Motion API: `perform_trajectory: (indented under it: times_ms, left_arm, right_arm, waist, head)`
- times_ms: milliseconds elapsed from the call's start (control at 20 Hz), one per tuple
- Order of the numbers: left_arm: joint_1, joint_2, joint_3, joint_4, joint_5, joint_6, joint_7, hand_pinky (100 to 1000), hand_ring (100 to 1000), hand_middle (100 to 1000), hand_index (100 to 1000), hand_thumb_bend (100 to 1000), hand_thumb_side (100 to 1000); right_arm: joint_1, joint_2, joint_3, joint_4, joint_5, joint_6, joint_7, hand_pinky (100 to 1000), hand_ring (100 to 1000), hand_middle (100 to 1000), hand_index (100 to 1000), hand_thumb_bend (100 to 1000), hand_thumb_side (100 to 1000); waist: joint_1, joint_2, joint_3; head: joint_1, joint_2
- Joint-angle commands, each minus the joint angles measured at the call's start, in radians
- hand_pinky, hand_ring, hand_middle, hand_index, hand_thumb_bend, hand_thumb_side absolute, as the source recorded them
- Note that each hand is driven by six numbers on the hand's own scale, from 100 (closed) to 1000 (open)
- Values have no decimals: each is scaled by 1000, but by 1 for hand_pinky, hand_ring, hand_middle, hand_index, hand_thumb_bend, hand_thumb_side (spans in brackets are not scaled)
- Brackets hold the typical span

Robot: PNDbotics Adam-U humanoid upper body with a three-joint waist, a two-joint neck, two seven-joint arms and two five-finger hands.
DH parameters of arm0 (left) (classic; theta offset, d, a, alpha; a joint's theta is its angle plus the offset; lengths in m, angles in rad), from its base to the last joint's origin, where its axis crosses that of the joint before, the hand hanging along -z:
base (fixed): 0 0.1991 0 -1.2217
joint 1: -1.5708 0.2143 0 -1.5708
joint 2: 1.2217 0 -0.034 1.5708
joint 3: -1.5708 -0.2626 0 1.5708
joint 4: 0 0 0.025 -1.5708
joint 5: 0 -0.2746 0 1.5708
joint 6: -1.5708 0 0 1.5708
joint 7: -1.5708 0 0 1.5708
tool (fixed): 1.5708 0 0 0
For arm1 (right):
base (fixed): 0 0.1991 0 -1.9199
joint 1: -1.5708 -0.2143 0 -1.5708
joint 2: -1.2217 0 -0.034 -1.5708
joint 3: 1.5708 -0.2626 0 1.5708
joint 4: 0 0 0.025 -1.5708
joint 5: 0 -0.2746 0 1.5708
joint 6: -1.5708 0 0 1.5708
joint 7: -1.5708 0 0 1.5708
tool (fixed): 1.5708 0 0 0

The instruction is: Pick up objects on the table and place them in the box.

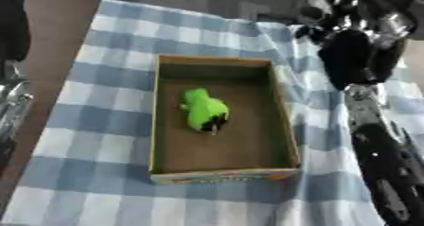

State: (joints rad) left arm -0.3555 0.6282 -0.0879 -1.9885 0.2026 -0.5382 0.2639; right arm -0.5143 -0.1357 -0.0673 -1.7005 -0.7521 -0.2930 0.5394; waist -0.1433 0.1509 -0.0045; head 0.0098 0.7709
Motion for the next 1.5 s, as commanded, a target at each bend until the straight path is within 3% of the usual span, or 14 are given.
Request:
perform_trajectory:
  times_ms: [50, 100, 250, 300, 450, 600, 850, 900, 950, 1200, 1250, 1300, 1500]
  left_arm:
    - [-4, 24, 12, -11, -15, 1, 10, 417, 756, 817, 880, 295, 969]
    - [-5, 22, 10, -11, -15, 1, 11, 424, 755, 817, 880, 289, 972]
    - [-14, 22, 8, -11, -13, 2, 14, 436, 755, 816, 879, 288, 969]
    - [-18, 23, 9, -11, -11, 2, 15, 449, 754, 816, 875, 286, 969]
    - [-26, 24, 9, -11, -6, 0, 17, 451, 754, 816, 871, 285, 969]
    - [-29, 25, 8, -11, -3, 1, 14, 446, 754, 815, 870, 284, 969]
    - [-29, 27, 6, -11, -1, 0, 11, 440, 754, 816, 870, 284, 969]
    - [-30, 27, 6, -11, -1, 0, 10, 440, 754, 816, 869, 283, 968]
    - [-31, 27, 5, -11, 0, 0, 9, 439, 754, 816, 869, 283, 968]
    - [-30, 29, 3, -11, 0, 1, 6, 432, 754, 816, 870, 283, 967]
    - [-30, 29, 3, -11, 0, 1, 6, 433, 754, 816, 870, 280, 977]
    - [-30, 29, 2, -11, 0, 1, 5, 429, 754, 816, 870, 283, 966]
    - [-28, 28, 2, -11, -1, 2, 4, 430, 754, 816, 871, 282, 966]
  right_arm:
    - [4, -23, -23, -157, -13, -33, -115, 547, 708, 759, 830, 100, 928]
    - [12, -31, -21, -192, 4, -42, -140, 466, 589, 632, 738, 100, 721]
    - [30, -46, -6, -276, 86, -57, -188, 421, 529, 565, 670, 100, 644]
    - [30, -49, 2, -288, 110, -69, -191, 397, 497, 524, 611, 135, 587]
    - [23, -59, 28, -298, 173, -126, -165, 390, 483, 501, 567, 180, 542]
    - [16, -68, 67, -299, 198, -171, -122, 385, 459, 413, 467, 234, 487]
    - [2, -84, 151, -300, 144, -192, -24, 390, 460, 421, 480, 238, 495]
    - [-1, -87, 171, -300, 115, -180, -6, 392, 471, 470, 613, 224, 496]
    - [-2, -89, 191, -300, 75, -160, 11, 392, 469, 462, 594, 227, 490]
    - [-5, -96, 230, -300, -114, -14, 74, 393, 485, 540, 740, 271, 499]
    - [-7, -98, 239, -300, -152, 24, 93, 392, 483, 533, 728, 292, 582]
    - [-8, -100, 244, -300, -185, 57, 109, 395, 489, 556, 758, 215, 552]
    - [-8, -104, 263, -300, -336, 214, 152, 408, 495, 568, 740, 137, 580]
  waist:
    - [13, -12, -4]
    - [14, -12, -6]
    - [14, -13, -4]
    - [13, -14, -2]
    - [13, -15, 3]
    - [14, -16, 5]
    - [16, -15, 6]
    - [15, -15, 7]
    - [15, -15, 7]
    - [14, -15, 6]
    - [13, -15, 6]
    - [13, -15, 7]
    - [13, -14, 8]
  head:
    - [-8, -1]
    - [-26, -1]
    - [-59, -1]
    - [-68, -1]
    - [-82, -1]
    - [-94, -1]
    - [-116, -1]
    - [-128, -1]
    - [-139, -1]
    - [-219, -1]
    - [-238, -3]
    - [-252, -5]
    - [-273, -2]
